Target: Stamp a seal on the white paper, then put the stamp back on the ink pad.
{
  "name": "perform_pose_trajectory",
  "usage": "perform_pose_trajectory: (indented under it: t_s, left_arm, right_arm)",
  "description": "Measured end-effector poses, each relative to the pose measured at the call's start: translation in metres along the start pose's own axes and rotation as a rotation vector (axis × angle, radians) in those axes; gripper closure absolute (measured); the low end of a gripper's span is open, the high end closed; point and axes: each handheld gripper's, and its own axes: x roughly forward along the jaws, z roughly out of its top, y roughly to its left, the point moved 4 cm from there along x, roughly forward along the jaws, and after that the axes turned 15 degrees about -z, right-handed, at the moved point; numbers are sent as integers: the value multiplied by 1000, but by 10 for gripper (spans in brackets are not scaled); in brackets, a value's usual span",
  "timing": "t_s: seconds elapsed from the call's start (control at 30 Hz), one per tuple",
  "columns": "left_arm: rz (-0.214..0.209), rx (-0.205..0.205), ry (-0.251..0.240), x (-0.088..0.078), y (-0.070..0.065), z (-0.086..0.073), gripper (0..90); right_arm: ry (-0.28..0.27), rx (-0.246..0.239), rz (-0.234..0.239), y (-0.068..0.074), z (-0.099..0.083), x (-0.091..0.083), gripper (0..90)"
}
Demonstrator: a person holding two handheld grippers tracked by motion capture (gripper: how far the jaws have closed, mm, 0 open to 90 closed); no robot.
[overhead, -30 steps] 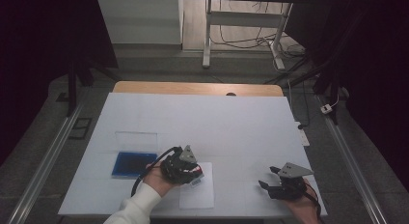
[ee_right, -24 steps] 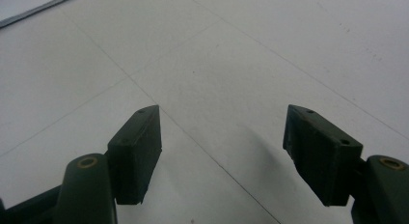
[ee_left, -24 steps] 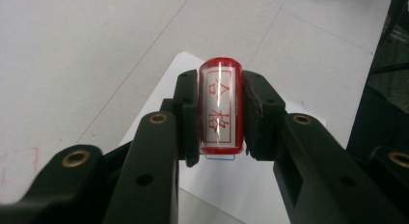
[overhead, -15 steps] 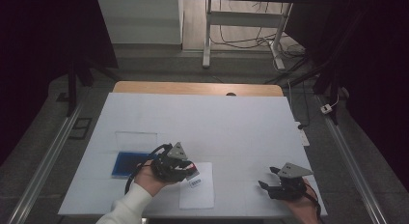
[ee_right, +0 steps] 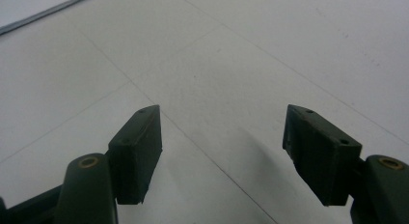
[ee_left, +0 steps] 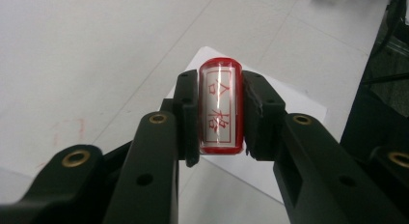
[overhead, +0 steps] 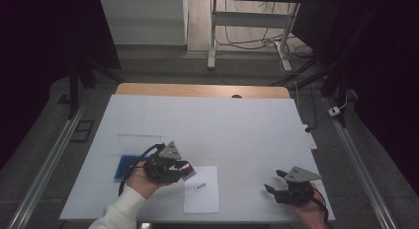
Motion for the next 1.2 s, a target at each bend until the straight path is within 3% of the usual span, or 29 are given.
perform_pose_trajectory:
  t_s: [0.23,0.67,1.2]
  left_arm:
    - [31,-24,-23,-18,7,-7,697]
    - [87,-83,-76,-51,22,-31,698]
    - [144,-130,-86,-73,34,-51,697]
  right_arm:
    - [-32,9,2,0,3,-2,303]
    - [-35,7,5,0,3,-2,304]
    - [-24,2,6,1,2,-1,304]
